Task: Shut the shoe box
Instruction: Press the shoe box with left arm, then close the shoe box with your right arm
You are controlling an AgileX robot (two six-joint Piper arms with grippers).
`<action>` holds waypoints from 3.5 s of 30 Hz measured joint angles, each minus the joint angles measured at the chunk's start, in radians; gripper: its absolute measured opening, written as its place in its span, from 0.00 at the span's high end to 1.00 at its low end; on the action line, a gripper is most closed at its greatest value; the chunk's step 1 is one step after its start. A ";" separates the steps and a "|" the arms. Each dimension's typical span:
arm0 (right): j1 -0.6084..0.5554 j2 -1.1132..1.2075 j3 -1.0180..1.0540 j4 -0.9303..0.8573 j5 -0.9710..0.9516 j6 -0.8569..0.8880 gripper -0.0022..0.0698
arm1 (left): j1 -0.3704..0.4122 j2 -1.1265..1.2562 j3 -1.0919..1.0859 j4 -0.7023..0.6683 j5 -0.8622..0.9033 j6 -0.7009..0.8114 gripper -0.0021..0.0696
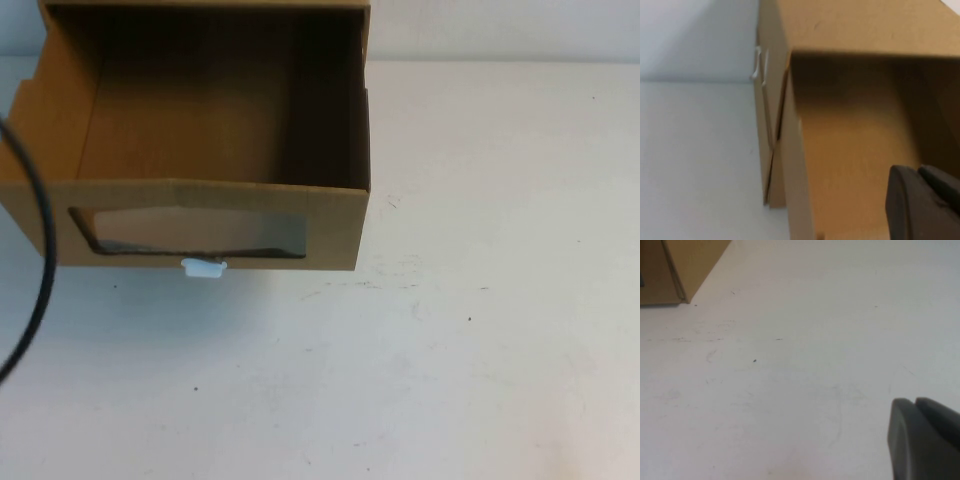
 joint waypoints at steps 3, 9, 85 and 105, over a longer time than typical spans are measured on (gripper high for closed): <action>0.000 0.000 0.000 0.000 0.000 0.000 0.99 | 0.000 0.203 -0.234 -0.053 0.076 0.117 0.97; 0.000 0.000 0.000 0.000 0.000 0.000 0.99 | 0.000 0.619 -0.656 -0.179 0.257 0.274 0.97; 0.034 0.878 -0.808 0.351 0.699 -0.117 0.99 | 0.000 1.293 -1.402 -0.267 0.563 0.260 0.97; 0.935 1.451 -1.179 -0.432 -0.087 0.524 0.99 | 0.000 1.293 -1.402 -0.267 0.563 0.255 0.97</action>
